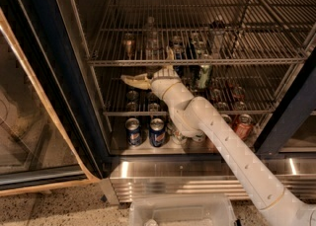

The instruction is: Pick water bottle from middle shelf of fridge

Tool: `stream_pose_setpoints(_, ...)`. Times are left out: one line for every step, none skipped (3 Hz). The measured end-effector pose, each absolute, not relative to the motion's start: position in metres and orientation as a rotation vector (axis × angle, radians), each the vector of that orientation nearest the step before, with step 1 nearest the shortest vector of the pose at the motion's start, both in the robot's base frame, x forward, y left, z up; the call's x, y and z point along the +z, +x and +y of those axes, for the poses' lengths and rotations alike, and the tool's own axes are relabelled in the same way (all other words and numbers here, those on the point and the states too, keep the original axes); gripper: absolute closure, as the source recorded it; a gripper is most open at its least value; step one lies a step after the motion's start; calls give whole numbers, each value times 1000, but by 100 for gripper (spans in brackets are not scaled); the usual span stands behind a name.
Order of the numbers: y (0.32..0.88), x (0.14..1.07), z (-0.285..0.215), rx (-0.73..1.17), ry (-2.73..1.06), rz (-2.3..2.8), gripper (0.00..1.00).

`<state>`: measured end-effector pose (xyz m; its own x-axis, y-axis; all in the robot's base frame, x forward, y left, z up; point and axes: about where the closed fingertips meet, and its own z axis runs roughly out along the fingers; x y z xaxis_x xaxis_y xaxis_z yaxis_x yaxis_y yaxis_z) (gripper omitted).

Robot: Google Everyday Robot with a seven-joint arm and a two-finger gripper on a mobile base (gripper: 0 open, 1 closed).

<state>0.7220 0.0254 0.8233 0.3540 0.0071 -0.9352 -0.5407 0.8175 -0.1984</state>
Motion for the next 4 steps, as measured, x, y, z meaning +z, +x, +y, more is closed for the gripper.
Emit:
stream_pose_setpoints(729, 818, 27, 391, -508, 1179, 0)
stream_pose_setpoints(735, 813, 24, 399, -484, 1220, 0)
stream_pose_setpoints(740, 806, 23, 408, -471, 1271, 0)
stream_pose_setpoints(741, 800, 26, 428, -489, 1323, 0)
